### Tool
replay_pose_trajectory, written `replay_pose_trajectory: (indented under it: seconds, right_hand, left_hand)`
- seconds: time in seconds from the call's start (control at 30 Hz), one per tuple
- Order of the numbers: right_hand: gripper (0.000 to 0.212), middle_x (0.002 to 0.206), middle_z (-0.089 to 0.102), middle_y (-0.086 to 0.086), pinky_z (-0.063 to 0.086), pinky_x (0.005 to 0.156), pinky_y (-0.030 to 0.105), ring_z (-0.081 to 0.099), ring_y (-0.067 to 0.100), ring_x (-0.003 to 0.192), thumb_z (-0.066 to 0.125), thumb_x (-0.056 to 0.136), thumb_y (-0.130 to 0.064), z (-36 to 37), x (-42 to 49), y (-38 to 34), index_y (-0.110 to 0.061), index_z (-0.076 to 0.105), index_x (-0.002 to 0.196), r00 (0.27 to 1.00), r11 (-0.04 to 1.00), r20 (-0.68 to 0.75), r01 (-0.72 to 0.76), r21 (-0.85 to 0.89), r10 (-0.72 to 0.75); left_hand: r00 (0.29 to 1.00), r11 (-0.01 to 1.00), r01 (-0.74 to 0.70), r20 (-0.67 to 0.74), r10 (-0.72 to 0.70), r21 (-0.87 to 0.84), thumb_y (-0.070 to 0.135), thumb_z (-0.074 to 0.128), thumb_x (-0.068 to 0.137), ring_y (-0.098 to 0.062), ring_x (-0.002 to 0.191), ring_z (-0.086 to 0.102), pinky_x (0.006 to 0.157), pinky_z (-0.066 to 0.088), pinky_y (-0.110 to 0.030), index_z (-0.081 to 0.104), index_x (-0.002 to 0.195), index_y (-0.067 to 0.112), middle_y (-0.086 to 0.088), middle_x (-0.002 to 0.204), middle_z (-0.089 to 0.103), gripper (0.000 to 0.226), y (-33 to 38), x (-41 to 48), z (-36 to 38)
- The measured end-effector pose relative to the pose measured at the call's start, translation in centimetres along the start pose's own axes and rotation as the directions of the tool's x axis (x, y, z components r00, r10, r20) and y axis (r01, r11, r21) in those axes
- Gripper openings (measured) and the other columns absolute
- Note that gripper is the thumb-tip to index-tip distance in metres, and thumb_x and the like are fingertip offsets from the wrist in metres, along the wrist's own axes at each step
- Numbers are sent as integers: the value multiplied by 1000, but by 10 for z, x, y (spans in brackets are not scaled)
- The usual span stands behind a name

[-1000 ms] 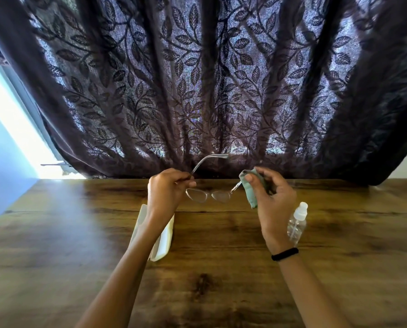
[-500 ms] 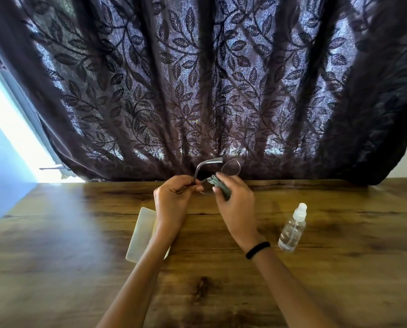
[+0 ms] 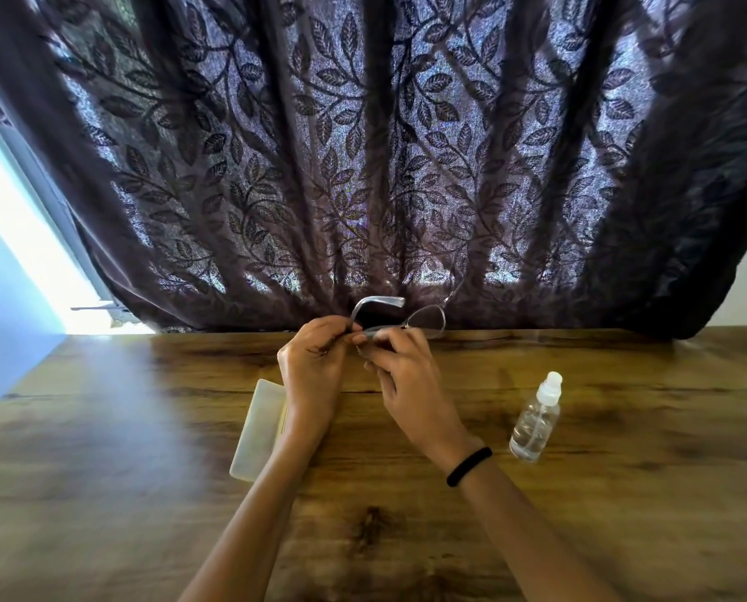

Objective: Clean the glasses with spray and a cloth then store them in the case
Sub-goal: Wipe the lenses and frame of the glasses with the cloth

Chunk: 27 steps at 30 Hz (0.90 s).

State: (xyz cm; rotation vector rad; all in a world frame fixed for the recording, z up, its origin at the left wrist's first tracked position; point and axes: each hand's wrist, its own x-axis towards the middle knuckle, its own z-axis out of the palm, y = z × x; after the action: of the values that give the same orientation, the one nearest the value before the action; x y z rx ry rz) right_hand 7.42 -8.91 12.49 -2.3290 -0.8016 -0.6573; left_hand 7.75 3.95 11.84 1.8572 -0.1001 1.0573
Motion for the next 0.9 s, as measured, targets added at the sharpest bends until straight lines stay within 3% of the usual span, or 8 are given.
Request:
replay_pose_trajectory:
  seconds: [0.1, 0.2, 0.3, 0.4, 0.5, 0.63, 0.77, 0.9]
  right_hand:
    - [31, 112, 58, 0, 44, 92, 30, 48, 21, 104, 57, 83, 1, -2, 1, 2, -15, 66, 108, 997, 998, 48, 58, -39, -56]
    - [32, 119, 57, -3, 45, 87, 34, 47, 21, 106, 60, 82, -4, -2, 2, 4, -19, 64, 110, 995, 970, 53, 89, -225, -79]
    - [37, 123, 55, -6, 41, 85, 31, 43, 18, 108, 58, 87, -12, -4, 3, 9, -21, 55, 123, 999, 923, 37, 40, -383, -28]
    - [38, 120, 57, -7, 44, 83, 32, 51, 20, 106, 62, 85, -14, -6, 3, 13, -20, 57, 122, 1000, 897, -11, -10, -442, 6]
    - [33, 117, 60, -7, 46, 82, 32, 53, 20, 103, 62, 85, -16, -4, 1, 12, -18, 61, 118, 999, 904, -45, -24, -426, 5]
    - [33, 123, 59, -5, 45, 88, 36, 46, 19, 106, 58, 88, -11, -3, 0, 10, -15, 60, 121, 999, 961, -38, -29, -274, 19]
    - [43, 127, 58, -1, 47, 90, 36, 52, 22, 102, 60, 84, 0, 0, 0, -4, -13, 57, 124, 997, 992, -39, 65, -108, -70]
    - [46, 123, 61, -3, 48, 90, 34, 55, 21, 99, 60, 82, 3, -2, 0, -3, -14, 57, 125, 990, 985, -65, 118, -130, -127]
  left_hand:
    - [1000, 1000, -24, 2, 24, 17, -10, 65, 71, -1, 77, 61, 73, 51, -18, 71, 82, 11, 5, 82, 67, 25, 0, 0, -2]
    - [999, 998, -45, 16, 44, 32, -12, 65, 72, -6, 78, 63, 74, 52, -23, 71, 82, 7, 0, 83, 69, 22, 1, 4, -3]
    - [998, 997, -66, 13, 65, 39, -8, 70, 73, -10, 76, 64, 73, 52, -25, 71, 80, 6, -3, 82, 70, 16, 3, 5, -4]
    - [997, 997, -69, -13, 70, 24, -6, 72, 72, -10, 75, 64, 73, 53, -26, 72, 80, 6, -2, 81, 70, 15, 5, 6, -6]
    - [996, 997, -74, -39, 75, 9, -6, 71, 72, -8, 75, 64, 72, 53, -23, 71, 79, 7, 0, 80, 69, 15, 7, 8, -4]
    - [996, 997, -65, -56, 63, -36, -3, 71, 72, -1, 75, 63, 72, 51, -16, 71, 82, 11, 3, 80, 68, 17, 9, 7, -2]
    - [996, 999, -25, -89, 21, -44, -8, 68, 73, -4, 74, 63, 71, 52, -21, 71, 82, 10, 3, 80, 67, 20, 8, 7, 2]
    - [993, 998, -44, -112, 40, -35, -6, 68, 73, -2, 74, 62, 71, 51, -16, 71, 82, 10, 4, 80, 67, 18, 7, 9, 1]
